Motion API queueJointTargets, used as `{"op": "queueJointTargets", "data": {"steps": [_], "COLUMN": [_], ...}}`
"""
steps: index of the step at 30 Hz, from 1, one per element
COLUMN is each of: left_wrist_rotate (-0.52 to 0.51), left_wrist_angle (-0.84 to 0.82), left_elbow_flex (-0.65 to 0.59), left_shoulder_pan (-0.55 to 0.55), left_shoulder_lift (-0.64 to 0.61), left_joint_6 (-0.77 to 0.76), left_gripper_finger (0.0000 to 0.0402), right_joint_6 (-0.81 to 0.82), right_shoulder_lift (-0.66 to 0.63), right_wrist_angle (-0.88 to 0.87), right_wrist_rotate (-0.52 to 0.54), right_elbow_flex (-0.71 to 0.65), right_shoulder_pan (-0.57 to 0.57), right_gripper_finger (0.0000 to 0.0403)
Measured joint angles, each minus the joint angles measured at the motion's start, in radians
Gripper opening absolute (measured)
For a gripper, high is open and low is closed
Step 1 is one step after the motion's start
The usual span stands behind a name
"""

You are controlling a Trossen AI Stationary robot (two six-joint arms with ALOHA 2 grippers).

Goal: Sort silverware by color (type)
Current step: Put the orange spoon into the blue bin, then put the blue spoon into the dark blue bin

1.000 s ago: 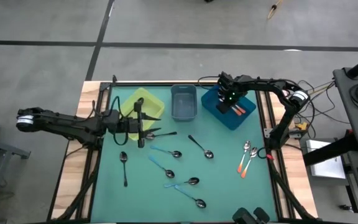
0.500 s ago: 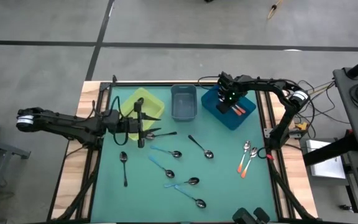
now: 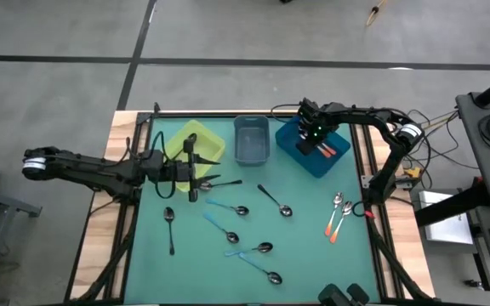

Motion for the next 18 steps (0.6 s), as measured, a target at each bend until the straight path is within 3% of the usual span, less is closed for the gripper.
{"op": "queueJointTargets", "data": {"steps": [9,18], "left_wrist_rotate": [0.0,0.0], "left_wrist_angle": [0.0,-0.022], "left_elbow_flex": [0.0,0.0], "left_shoulder_pan": [0.0,0.0], "left_shoulder_lift": [0.0,0.0], "left_joint_6": [-0.004,-0.138], "left_gripper_finger": [0.0146,0.0146], "right_joint_6": [0.011,0.002], "right_shoulder_lift": [0.0,-0.039], "right_wrist_angle": [-0.003,-0.045], "right_wrist_rotate": [0.003,-0.001], "right_elbow_flex": [0.0,0.054], "right_shoulder_pan": [0.0,0.018], "right_gripper_finger": [0.0088,0.0101]}}
